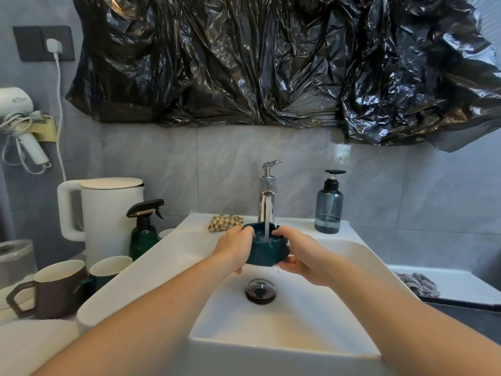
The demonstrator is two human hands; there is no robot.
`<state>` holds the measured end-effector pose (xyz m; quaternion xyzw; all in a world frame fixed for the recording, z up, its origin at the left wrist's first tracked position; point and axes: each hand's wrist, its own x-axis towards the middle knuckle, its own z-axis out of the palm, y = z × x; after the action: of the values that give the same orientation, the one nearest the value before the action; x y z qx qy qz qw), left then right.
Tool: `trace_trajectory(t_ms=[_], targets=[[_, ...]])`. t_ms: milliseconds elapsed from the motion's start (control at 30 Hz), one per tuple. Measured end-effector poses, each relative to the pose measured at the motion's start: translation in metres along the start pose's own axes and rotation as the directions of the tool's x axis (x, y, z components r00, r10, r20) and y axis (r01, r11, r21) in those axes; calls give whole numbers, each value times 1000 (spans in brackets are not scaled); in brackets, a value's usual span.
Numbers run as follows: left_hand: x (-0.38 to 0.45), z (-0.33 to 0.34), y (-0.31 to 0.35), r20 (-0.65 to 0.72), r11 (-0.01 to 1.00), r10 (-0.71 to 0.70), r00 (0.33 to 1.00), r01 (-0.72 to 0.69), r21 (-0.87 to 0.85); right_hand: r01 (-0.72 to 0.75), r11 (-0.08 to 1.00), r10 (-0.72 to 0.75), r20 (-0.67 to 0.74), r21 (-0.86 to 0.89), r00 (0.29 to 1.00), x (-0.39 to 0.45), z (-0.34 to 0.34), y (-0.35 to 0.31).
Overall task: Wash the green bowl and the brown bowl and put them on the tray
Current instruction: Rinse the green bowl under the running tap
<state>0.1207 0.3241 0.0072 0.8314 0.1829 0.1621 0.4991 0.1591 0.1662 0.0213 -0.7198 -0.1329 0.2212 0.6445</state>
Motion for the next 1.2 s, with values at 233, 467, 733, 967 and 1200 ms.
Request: trace_trajectory(t_ms=[233,467,733,967,1200], targets=[[-5,2,-1,-36,987,80,996,-74,142,-94,973,107,51,-210,993,-2,0,5],[-11,4,3,-13,982,106,994,-102,160,-115,951,127,22,-286,992,3,-4,5],[-10,4,2,45,986,81,996,-87,142,-87,944,74,-51,-318,996,3,-4,5],[-11,5,2,128,994,-8,992,-6,112,22,967,-48,-98,-255,994,4,-4,4],[-8,6,0,116,987,-77,990,60,147,48,959,-69,-65,-280,995,2,-1,2]])
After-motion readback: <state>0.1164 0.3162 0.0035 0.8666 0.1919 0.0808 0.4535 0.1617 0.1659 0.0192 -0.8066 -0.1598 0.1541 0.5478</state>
